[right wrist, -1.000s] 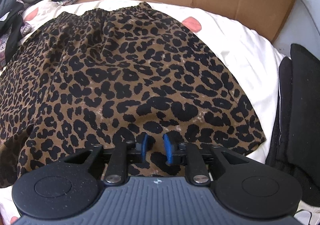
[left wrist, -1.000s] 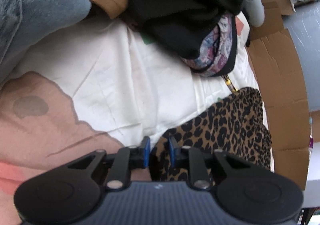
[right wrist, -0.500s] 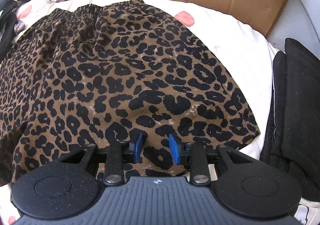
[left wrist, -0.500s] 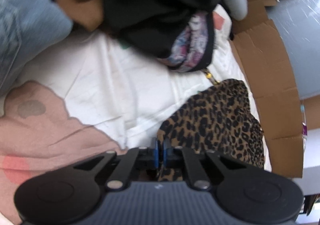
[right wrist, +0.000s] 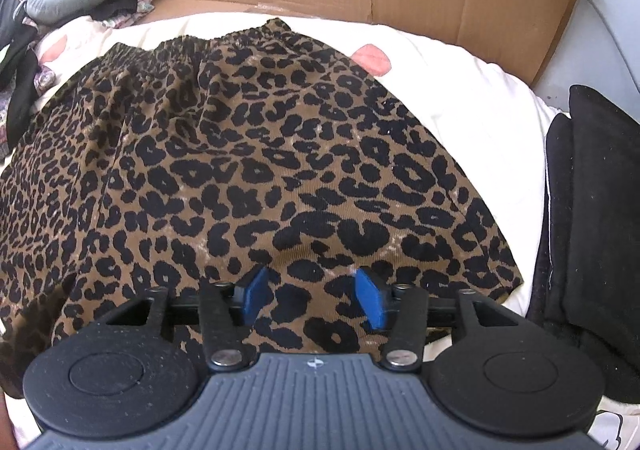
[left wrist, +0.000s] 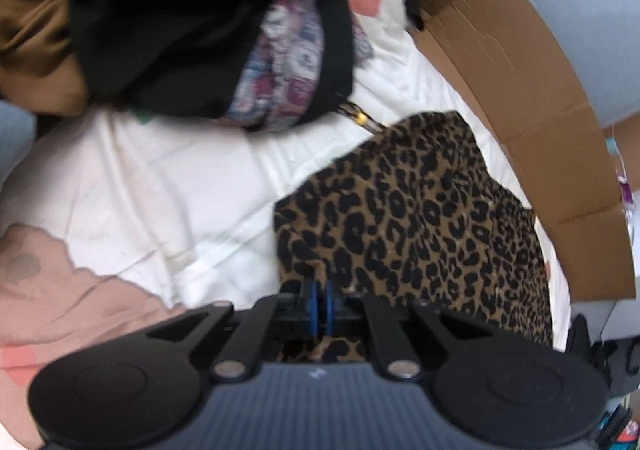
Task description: Fold clothes
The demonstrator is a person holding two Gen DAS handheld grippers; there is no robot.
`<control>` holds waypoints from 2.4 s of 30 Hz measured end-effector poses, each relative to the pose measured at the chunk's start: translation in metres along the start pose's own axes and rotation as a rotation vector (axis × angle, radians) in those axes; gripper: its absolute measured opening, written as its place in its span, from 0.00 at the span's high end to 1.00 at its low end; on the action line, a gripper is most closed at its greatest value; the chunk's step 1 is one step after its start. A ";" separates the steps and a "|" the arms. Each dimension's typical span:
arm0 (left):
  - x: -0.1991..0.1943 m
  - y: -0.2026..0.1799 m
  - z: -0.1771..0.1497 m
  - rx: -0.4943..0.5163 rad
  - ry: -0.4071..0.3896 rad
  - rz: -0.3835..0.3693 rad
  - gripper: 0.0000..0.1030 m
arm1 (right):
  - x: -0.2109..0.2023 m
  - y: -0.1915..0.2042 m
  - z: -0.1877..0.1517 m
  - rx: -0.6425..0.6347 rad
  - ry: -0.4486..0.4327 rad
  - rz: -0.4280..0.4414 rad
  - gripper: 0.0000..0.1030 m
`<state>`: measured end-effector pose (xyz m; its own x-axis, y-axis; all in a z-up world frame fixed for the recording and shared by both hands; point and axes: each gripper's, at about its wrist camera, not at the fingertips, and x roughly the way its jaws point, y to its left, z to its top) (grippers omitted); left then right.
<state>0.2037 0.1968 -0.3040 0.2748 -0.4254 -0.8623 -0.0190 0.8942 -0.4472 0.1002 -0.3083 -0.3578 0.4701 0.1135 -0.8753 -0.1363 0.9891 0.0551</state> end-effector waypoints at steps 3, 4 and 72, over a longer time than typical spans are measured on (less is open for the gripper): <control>0.007 -0.014 0.002 0.033 0.026 0.005 0.95 | -0.001 0.001 0.004 0.006 -0.005 0.009 0.45; 0.009 -0.018 0.002 0.045 0.033 0.001 0.95 | -0.001 0.002 0.005 0.008 -0.007 0.014 0.45; 0.090 -0.187 -0.040 0.329 0.310 -0.317 0.87 | 0.038 0.139 0.058 -0.066 0.051 0.554 0.73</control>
<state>0.1932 -0.0138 -0.3074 -0.0782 -0.6574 -0.7495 0.3336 0.6912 -0.6410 0.1495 -0.1615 -0.3552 0.2705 0.6082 -0.7463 -0.4061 0.7749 0.4843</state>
